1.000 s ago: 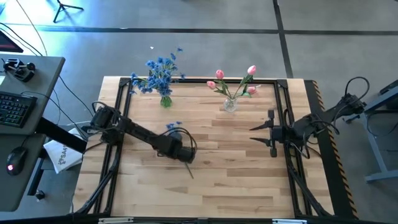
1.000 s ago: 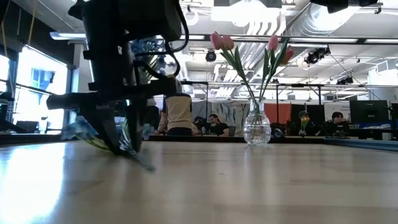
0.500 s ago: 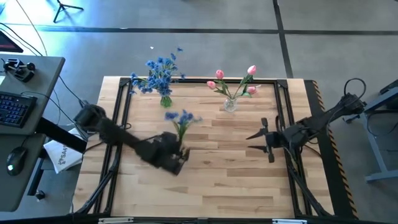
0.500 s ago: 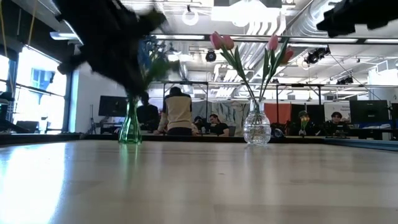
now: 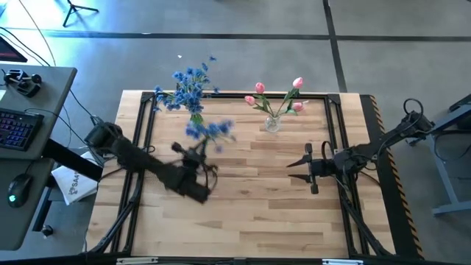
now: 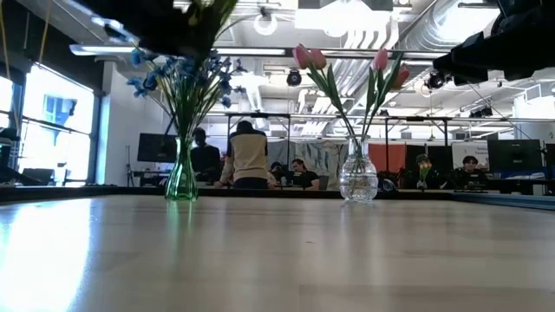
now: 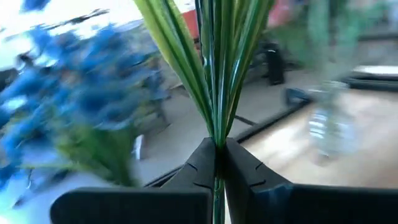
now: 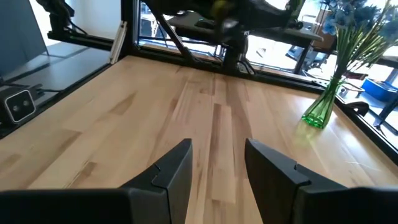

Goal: Sort flowers into vase by color
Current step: Put the blue flowers into the green vase

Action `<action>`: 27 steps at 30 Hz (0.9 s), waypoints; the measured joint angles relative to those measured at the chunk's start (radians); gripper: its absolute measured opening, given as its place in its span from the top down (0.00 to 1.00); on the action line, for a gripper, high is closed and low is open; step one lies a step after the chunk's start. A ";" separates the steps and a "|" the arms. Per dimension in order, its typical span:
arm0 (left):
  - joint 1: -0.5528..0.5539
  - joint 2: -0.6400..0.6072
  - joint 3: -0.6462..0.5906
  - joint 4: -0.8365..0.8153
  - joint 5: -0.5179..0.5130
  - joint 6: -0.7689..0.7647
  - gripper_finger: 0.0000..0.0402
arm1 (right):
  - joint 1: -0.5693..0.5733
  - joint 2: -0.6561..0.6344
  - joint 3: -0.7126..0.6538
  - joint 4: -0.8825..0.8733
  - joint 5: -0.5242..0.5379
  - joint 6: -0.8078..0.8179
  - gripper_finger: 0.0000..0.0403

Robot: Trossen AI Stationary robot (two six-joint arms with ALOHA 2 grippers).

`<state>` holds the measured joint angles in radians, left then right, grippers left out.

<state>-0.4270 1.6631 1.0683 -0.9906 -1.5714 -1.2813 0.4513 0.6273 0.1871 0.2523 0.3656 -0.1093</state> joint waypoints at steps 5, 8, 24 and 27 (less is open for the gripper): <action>0.106 -0.075 -0.169 -0.171 0.005 -0.416 1.00 | -0.002 0.000 0.000 -0.001 0.000 -0.002 0.65; 0.122 -0.128 -0.253 -0.181 0.001 -0.517 1.00 | -0.002 0.001 0.001 -0.002 0.000 -0.004 0.65; -0.336 -0.166 -0.275 0.146 0.001 -0.352 1.00 | -0.071 0.001 0.002 0.132 0.001 -0.128 0.65; -0.343 -0.139 -0.275 0.399 0.029 -0.136 1.00 | -0.088 0.001 0.003 0.149 0.001 -0.128 0.65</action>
<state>-0.7699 1.5243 0.7937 -0.5913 -1.5426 -1.4172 0.3633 0.6281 0.1896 0.4016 0.3668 -0.2371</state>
